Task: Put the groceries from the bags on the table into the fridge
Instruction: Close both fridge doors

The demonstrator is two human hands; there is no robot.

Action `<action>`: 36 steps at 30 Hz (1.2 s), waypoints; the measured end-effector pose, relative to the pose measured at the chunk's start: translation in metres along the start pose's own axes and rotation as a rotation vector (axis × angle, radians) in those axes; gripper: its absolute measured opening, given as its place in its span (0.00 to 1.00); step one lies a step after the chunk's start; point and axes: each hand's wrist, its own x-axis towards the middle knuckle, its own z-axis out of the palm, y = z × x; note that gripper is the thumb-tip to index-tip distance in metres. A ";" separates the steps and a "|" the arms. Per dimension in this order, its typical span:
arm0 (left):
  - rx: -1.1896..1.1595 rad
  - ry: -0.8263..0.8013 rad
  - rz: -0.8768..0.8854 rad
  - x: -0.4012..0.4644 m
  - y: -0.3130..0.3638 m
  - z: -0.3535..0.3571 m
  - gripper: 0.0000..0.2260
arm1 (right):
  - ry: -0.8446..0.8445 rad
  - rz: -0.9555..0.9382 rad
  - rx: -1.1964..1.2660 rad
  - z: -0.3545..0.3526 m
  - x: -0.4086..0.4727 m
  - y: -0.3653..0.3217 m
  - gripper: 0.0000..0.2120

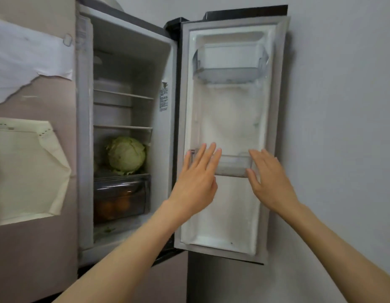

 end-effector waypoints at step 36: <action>0.048 0.127 -0.386 -0.113 -0.157 -0.088 0.26 | 0.214 -0.516 0.030 0.048 -0.011 -0.186 0.21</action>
